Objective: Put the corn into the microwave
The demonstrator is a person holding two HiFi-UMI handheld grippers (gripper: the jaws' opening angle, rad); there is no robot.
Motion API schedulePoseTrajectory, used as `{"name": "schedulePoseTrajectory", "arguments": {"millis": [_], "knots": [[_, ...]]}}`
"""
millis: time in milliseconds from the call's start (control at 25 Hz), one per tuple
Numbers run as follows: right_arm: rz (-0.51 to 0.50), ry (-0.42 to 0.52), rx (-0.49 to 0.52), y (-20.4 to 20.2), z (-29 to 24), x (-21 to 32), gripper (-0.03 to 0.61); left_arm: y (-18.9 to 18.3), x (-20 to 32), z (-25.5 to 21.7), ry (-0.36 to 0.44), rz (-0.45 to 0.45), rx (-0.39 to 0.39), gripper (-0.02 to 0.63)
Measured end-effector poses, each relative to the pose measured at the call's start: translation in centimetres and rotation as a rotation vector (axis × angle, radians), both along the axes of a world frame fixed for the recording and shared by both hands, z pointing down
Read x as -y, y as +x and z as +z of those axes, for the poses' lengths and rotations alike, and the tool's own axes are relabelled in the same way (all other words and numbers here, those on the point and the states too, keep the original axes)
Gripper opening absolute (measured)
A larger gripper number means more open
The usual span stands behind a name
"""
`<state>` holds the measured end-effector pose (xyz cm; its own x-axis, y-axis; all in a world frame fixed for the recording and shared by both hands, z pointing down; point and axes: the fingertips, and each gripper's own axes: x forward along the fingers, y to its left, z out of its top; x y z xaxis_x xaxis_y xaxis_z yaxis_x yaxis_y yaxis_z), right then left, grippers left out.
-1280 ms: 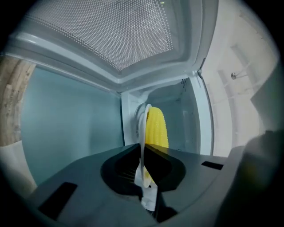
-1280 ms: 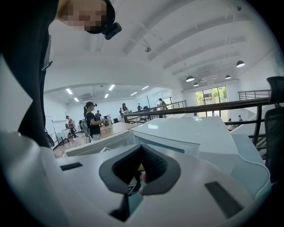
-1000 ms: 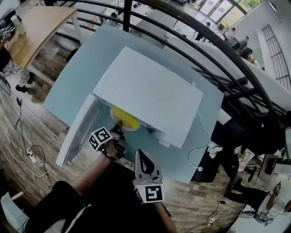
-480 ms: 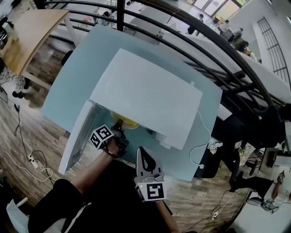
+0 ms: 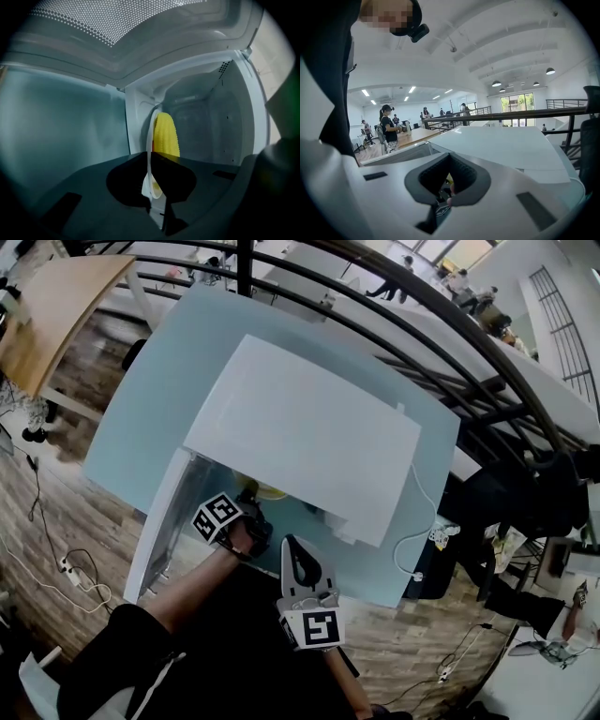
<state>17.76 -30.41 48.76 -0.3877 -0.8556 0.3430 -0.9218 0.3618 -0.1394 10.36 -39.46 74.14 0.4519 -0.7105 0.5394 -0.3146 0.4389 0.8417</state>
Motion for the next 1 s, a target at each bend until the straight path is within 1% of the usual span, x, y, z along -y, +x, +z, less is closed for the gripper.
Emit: {"name": "schedulePoseTrajectory", "arguments": {"millis": [80, 240, 360, 600, 720, 840, 1000], "knots": [[-0.007, 0.003, 0.002, -0.1, 0.0, 0.1, 0.008, 0.1, 0.0, 0.2, -0.010, -0.002, 0.016, 0.021], [-0.024, -0.024, 0.004, -0.5, 0.4, 0.2, 0.008, 0.2, 0.6, 0.3, -0.010, -0.006, 0.051, 0.021], [-0.009, -0.013, 0.008, -0.2, 0.5, 0.3, 0.008, 0.3, 1.1, 0.2, -0.010, -0.005, 0.063, 0.023], [0.006, -0.030, 0.017, 0.2, 0.6, 0.0, 0.008, 1.2, 1.3, 0.3, -0.018, 0.020, 0.087, 0.035], [0.014, -0.033, 0.022, 0.5, 0.7, -0.2, 0.008, 1.7, 1.2, 0.3, -0.012, 0.042, 0.092, 0.055], [0.021, -0.032, 0.027, 0.7, 0.6, -0.4, 0.008, 2.1, 1.2, 0.3, -0.008, 0.072, 0.114, 0.062], [0.029, -0.022, 0.026, 0.7, 0.6, -0.8, 0.008, 2.0, 1.5, 0.3, -0.009, 0.089, 0.129, 0.090]]}}
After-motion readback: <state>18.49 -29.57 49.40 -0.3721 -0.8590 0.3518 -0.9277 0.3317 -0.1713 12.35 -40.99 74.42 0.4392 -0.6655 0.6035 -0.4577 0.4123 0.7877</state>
